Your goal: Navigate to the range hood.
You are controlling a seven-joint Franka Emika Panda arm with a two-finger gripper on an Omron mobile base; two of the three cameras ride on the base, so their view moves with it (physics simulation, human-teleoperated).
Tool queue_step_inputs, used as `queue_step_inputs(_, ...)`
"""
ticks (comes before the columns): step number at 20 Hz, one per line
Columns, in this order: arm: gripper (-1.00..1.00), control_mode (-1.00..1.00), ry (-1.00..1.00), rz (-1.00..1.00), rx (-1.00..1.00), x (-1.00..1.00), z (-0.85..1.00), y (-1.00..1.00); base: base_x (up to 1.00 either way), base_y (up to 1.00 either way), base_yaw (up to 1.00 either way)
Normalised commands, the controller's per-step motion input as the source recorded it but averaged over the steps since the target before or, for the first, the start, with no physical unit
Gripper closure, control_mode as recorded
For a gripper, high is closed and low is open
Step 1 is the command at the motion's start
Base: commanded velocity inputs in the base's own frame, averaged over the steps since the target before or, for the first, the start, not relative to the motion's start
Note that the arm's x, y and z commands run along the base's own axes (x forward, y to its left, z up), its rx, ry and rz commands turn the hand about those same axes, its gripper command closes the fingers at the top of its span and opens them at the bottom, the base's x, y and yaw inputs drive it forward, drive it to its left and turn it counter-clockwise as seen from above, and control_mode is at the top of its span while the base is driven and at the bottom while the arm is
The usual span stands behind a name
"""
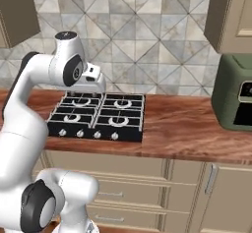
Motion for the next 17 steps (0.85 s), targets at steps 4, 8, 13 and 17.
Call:
queue_step_inputs(4, -1.0, 1.0, 0.0, 0.0, 0.0, 0.0, 0.0, 0.0, 1.0, 0.44, -0.07)
queue_step_inputs(8, -1.0, 1.0, 0.0, 0.0, 0.0, 0.0, 0.0, 0.0, 1.0, 0.05, -0.02)
queue_step_inputs(13, -1.0, 1.0, 0.0, 0.0, 0.0, 0.0, 0.0, 0.0, 0.67, 0.02, 0.0)
queue_step_inputs(17, -1.0, 1.0, 0.0, 0.0, 0.0, 0.0, 0.0, 0.0, 0.81, 0.11, 0.0)
